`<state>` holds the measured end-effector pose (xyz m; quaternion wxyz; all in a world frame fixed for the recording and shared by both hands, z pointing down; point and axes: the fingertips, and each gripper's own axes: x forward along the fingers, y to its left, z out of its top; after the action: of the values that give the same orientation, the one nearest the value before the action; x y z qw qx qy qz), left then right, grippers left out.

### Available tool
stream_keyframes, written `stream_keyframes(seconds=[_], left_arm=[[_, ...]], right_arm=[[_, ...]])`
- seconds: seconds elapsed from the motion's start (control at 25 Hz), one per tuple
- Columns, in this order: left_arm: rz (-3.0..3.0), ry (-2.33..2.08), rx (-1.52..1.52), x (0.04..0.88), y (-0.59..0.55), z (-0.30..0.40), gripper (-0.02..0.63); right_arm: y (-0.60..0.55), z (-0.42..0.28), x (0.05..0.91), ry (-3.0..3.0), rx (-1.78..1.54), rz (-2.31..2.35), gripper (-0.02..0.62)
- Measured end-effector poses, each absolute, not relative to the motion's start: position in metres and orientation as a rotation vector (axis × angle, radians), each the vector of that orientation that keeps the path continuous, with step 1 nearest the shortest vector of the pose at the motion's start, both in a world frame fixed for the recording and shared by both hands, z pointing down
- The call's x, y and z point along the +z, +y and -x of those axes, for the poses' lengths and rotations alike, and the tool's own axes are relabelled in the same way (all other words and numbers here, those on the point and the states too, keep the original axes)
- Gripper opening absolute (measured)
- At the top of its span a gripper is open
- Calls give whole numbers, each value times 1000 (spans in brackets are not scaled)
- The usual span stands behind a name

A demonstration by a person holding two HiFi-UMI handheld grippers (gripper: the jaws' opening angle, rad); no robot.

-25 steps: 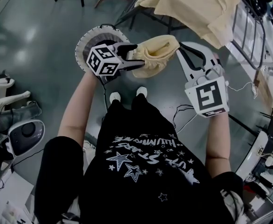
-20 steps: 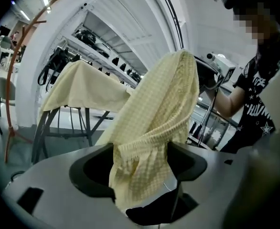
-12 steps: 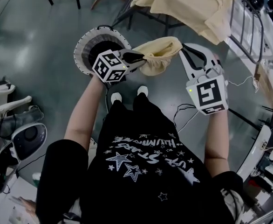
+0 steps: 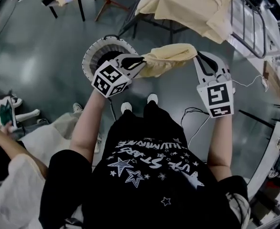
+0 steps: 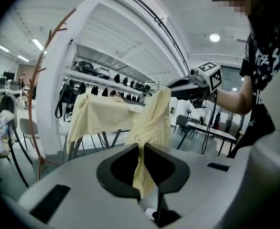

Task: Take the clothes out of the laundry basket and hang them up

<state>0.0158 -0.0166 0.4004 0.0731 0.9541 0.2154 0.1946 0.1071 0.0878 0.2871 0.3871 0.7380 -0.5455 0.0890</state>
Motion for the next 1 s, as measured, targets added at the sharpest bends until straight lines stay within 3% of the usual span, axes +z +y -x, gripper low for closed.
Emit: stream_keyframes(seconds=[0.48,1.0], left_arm=[[-3020,1015,464,314,65,-51,52],[-2901,1182,416,297,237,-143,54]], right_arm=[[219,-125,238,-1133,245,-2184,37],[379,-226,205,-1082,136,-2299,37]])
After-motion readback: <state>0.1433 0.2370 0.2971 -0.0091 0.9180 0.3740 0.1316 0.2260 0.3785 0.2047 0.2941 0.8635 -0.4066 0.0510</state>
